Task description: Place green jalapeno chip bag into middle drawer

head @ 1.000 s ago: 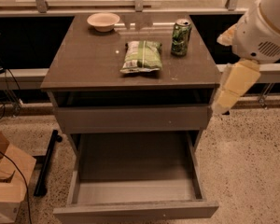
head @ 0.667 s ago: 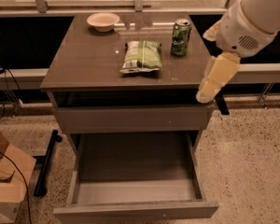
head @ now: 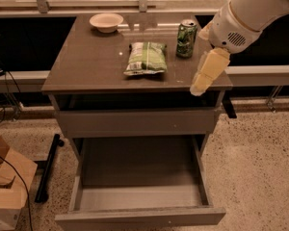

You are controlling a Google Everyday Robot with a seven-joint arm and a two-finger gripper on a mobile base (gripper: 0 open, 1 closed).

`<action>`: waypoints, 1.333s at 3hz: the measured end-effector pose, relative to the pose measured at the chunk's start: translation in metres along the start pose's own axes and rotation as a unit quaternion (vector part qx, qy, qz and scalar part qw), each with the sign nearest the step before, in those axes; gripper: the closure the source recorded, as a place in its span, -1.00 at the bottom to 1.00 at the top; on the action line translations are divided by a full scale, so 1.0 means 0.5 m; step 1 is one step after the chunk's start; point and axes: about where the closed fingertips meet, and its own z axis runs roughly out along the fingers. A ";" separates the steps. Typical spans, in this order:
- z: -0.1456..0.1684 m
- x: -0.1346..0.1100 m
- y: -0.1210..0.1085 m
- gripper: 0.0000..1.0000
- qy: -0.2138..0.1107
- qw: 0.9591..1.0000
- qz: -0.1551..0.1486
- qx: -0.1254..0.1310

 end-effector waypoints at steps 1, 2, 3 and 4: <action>0.027 -0.022 -0.002 -1.00 -0.023 1.000 0.010 0.007; 0.085 -0.068 -0.039 -1.00 -0.060 0.998 0.026 0.018; 0.155 -0.110 -0.087 -1.00 -0.099 0.994 0.045 0.023; 0.215 -0.126 -0.131 -1.00 -0.144 0.987 0.074 0.021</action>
Offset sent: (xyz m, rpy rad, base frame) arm 0.0880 0.0744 -0.0347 0.2368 -0.0905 -0.0724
